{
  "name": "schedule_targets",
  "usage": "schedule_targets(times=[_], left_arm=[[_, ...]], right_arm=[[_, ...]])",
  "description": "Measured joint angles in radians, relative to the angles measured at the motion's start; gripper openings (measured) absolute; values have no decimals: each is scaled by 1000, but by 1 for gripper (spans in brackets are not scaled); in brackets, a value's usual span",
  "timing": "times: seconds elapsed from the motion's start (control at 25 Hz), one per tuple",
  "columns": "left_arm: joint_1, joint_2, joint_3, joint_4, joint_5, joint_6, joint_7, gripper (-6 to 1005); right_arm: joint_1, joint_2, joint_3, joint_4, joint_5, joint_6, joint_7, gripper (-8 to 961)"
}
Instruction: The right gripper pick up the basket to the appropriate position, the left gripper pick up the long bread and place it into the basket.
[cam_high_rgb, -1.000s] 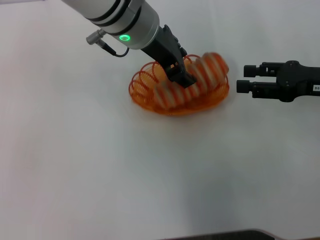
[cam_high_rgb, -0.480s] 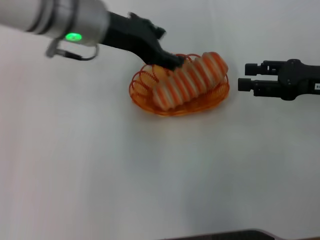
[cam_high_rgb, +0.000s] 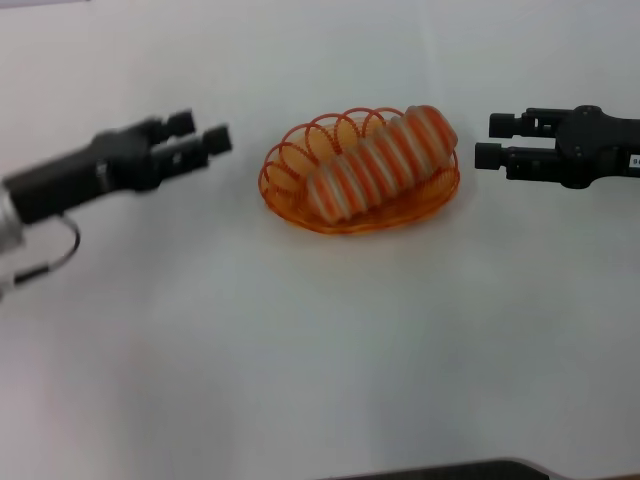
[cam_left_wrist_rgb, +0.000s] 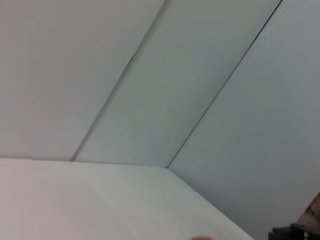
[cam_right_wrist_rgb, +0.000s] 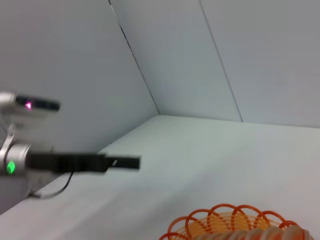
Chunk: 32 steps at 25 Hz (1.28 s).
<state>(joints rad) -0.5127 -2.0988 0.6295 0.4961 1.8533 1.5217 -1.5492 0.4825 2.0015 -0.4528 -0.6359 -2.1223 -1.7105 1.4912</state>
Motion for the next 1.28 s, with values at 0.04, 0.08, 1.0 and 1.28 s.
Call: schedule_targets(times=[0.04, 0.08, 1.0, 1.28], left_arm=[[26, -7, -11, -7, 0, 12, 32, 866], [55, -16, -15, 3, -3, 23, 56, 866], [89, -27, -13, 68, 91, 52, 91, 860], [84, -27, -17, 69, 101, 52, 90, 859]], right_arm=[[0, 0, 0, 0, 1, 0, 0, 675], [0, -1, -2, 0, 1, 0, 1, 675], [-10, 3, -26, 13, -7, 0, 2, 675], [-5, 4, -26, 13, -7, 0, 2, 675]])
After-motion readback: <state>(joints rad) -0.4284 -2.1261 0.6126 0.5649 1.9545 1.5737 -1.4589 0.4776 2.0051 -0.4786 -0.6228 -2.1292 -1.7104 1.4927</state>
